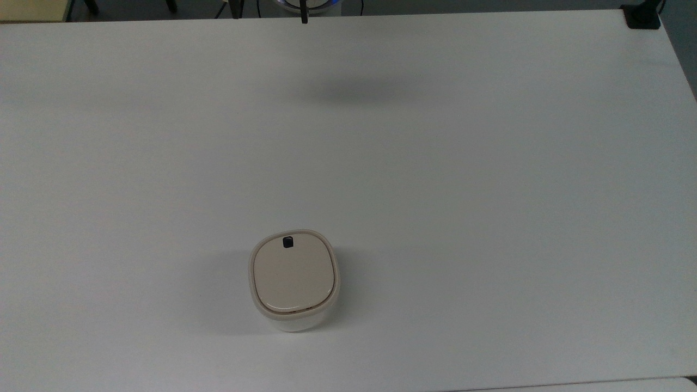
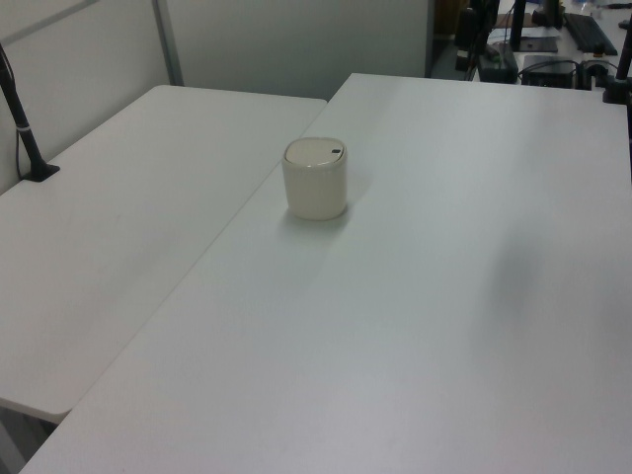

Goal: Open the trash bin
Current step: 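Move the gripper from rest toward the cream trash bin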

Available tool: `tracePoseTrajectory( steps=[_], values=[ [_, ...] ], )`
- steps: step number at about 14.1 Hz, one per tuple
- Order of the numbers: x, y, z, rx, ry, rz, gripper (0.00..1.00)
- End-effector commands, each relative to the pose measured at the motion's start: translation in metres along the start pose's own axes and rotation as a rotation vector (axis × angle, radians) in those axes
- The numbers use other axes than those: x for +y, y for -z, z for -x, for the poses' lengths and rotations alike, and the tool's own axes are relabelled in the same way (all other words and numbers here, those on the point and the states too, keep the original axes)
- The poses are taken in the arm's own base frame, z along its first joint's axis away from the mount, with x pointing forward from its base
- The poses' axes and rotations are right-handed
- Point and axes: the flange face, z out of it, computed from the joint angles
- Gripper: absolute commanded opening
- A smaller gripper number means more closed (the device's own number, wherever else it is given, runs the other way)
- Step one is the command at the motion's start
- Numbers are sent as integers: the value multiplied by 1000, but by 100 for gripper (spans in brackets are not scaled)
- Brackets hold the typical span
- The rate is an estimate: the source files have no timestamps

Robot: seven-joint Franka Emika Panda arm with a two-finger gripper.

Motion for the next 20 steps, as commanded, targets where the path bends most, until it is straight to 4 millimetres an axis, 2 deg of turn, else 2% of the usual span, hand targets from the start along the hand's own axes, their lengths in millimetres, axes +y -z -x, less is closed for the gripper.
tracePoseTrajectory(
  steps=[1, 13, 18, 20],
  values=[
    [-9, 0, 1, -22, 35, 10, 100],
    [-12, 0, 2, -25, 37, 5, 100],
    [-8, 0, 1, -22, 44, 1, 100],
    [-9, -9, -3, -31, 73, 1, 100]
  ],
)
